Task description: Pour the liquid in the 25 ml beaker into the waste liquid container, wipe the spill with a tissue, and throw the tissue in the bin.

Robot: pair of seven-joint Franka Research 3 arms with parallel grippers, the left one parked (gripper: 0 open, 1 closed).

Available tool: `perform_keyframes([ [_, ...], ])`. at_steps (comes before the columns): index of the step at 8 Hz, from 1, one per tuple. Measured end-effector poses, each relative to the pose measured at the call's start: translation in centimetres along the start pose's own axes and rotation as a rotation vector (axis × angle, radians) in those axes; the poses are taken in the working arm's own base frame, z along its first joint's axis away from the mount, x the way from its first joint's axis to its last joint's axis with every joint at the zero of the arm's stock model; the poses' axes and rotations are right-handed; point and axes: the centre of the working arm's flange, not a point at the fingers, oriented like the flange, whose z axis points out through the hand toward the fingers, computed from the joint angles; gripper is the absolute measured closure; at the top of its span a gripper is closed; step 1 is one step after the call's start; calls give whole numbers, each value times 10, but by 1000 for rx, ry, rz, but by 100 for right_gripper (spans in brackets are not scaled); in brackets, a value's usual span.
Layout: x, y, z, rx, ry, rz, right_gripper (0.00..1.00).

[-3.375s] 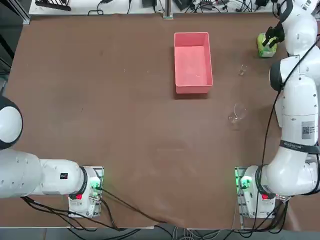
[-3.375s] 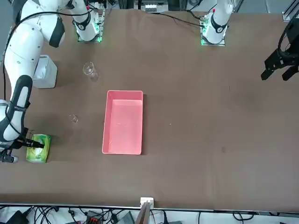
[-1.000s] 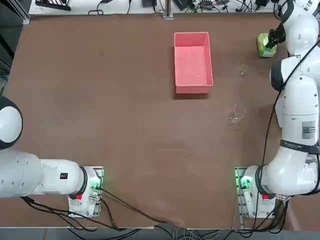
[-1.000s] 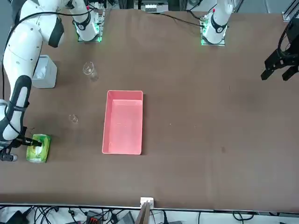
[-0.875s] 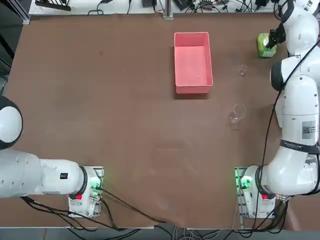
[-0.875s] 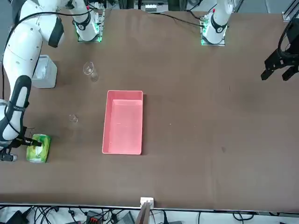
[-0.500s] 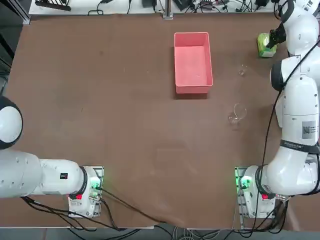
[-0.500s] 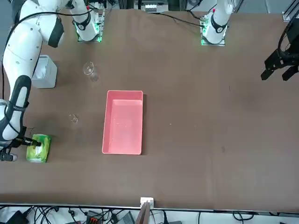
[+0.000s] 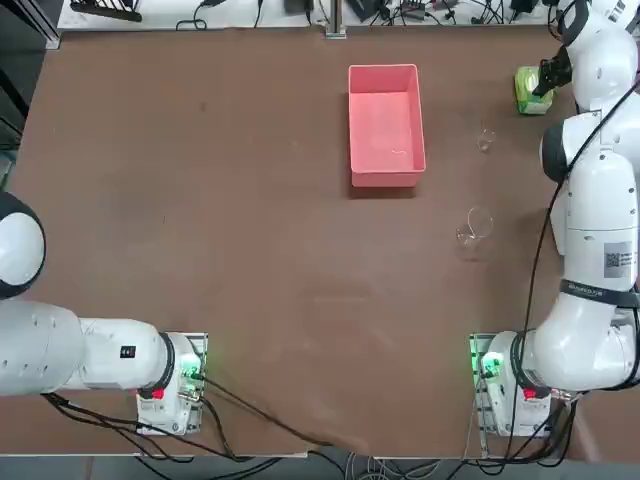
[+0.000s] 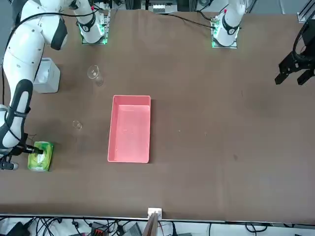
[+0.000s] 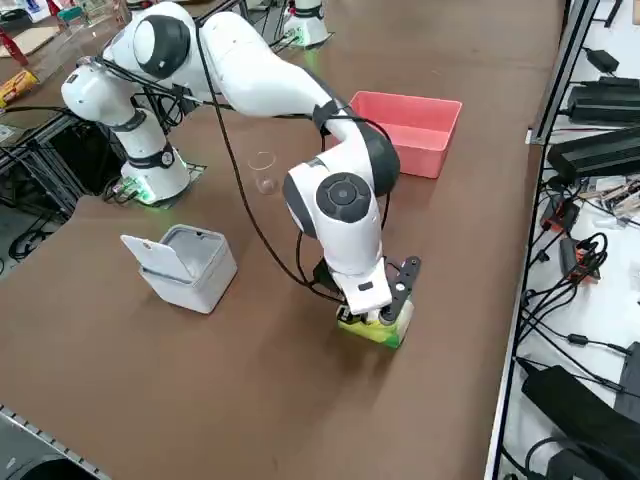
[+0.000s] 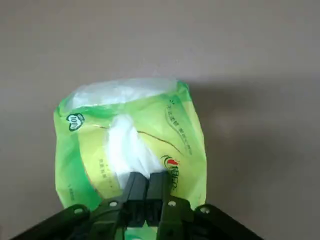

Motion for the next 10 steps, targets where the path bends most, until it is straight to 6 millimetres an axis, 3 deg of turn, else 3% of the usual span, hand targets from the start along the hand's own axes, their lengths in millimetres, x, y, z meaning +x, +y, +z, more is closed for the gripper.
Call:
perform_keyframes([
  [3, 1, -1, -1, -1, 2, -3, 98],
  [10, 11, -7, -25, -45, 41, -35, 98],
])
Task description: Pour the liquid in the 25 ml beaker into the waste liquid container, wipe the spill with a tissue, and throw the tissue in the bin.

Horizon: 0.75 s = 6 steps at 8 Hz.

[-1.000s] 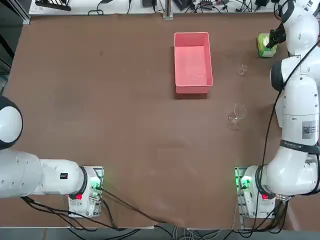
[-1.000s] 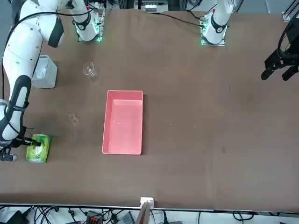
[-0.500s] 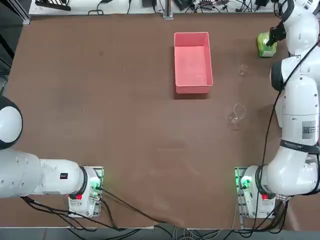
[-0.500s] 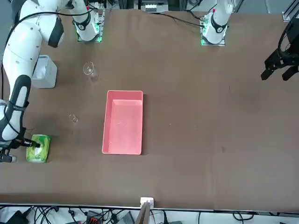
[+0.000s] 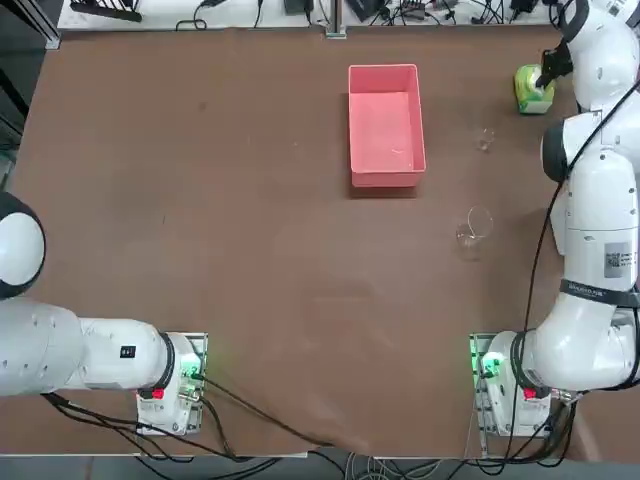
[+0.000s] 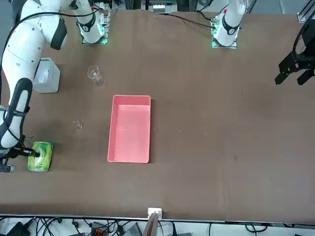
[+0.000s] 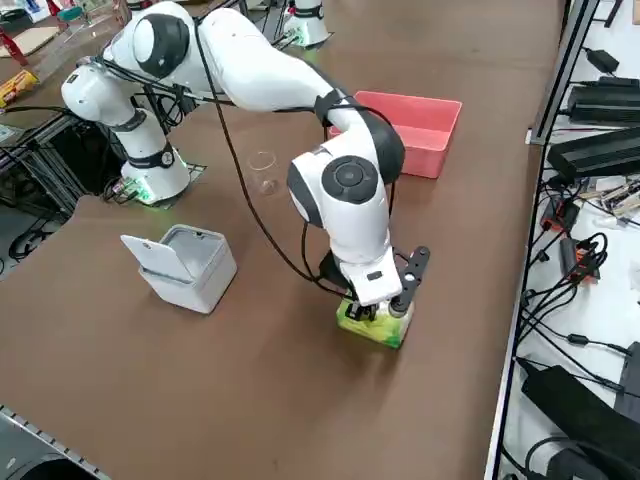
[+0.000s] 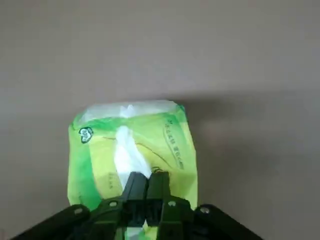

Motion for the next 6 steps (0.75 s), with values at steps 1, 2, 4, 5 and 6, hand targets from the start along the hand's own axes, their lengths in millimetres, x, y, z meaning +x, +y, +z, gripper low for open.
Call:
perform_keyframes([
  [1, 1, -1, -5, -6, 5, -4, 98],
  [2, 3, -2, -10, -8, 12, -8, 98],
  [4, 5, -5, -22, -17, 22, -17, 98],
  [5, 6, -7, -28, -20, 28, -22, 98],
  [6, 7, -11, -38, -31, 34, -33, 98],
])
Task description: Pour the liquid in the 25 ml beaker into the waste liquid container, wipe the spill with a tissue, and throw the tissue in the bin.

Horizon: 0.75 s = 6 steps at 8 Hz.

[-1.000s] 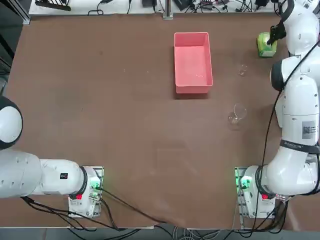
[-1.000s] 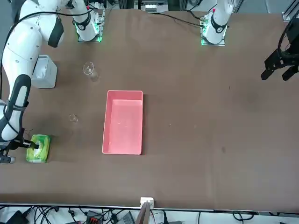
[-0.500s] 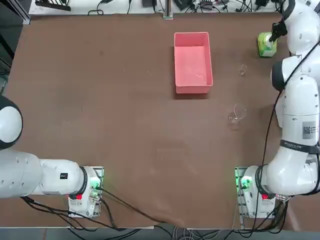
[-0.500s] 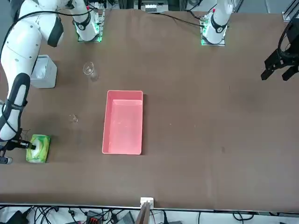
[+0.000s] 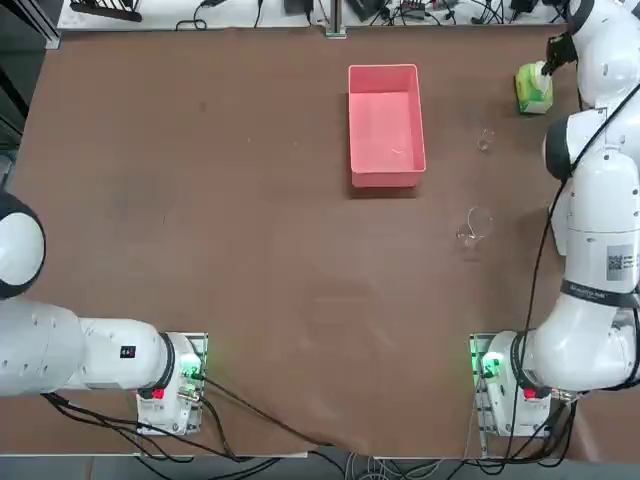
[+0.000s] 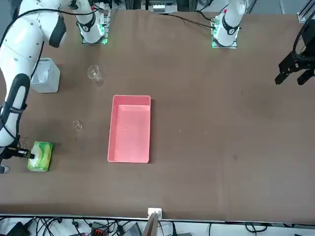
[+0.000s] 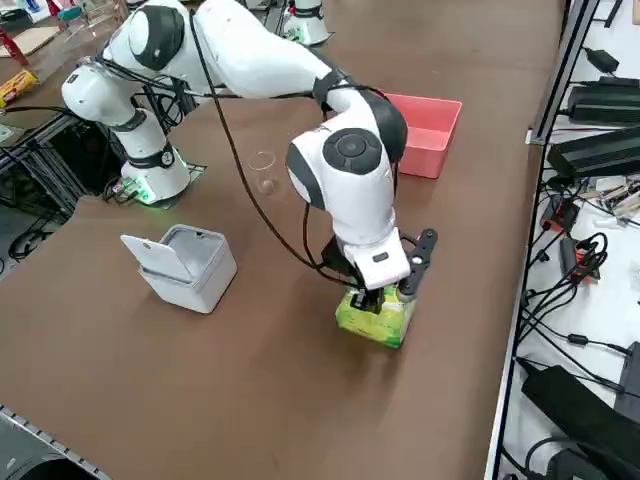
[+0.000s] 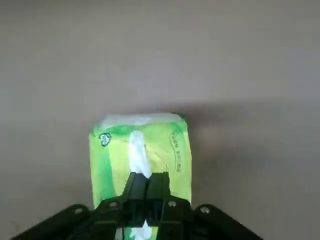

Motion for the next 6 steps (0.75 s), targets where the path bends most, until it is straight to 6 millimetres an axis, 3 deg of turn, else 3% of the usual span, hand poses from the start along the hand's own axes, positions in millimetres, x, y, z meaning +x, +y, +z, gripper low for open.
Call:
perform_keyframes([
  [6, 0, -31, -80, -25, -21, -75, 98],
])
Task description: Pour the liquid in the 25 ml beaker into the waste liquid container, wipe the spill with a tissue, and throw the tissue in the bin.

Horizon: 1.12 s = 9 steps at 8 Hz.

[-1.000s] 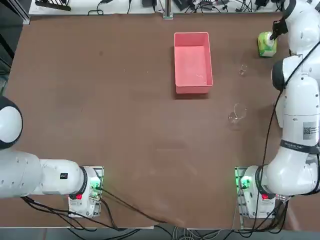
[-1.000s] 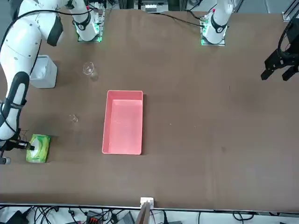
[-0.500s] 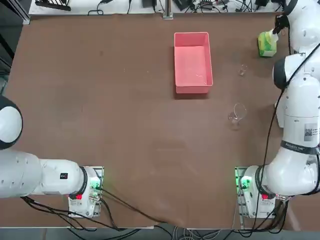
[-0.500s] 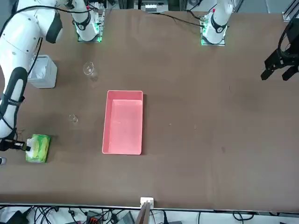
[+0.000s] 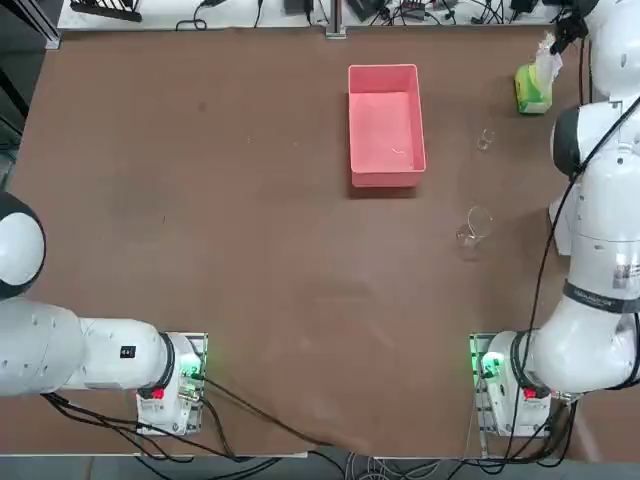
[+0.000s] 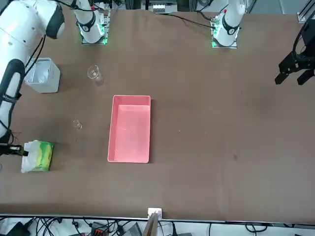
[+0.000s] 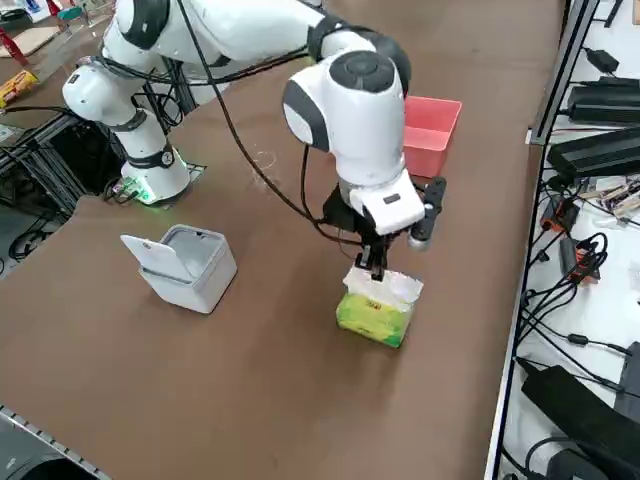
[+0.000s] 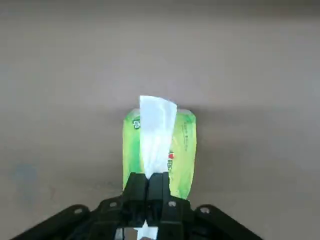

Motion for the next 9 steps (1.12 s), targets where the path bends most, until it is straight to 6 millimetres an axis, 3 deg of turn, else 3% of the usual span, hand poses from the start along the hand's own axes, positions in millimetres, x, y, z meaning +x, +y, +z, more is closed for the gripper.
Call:
perform_keyframes([
  [3, -9, -4, -22, 27, -41, -6, 98],
  [9, -24, -36, -96, 18, -81, -59, 98],
])
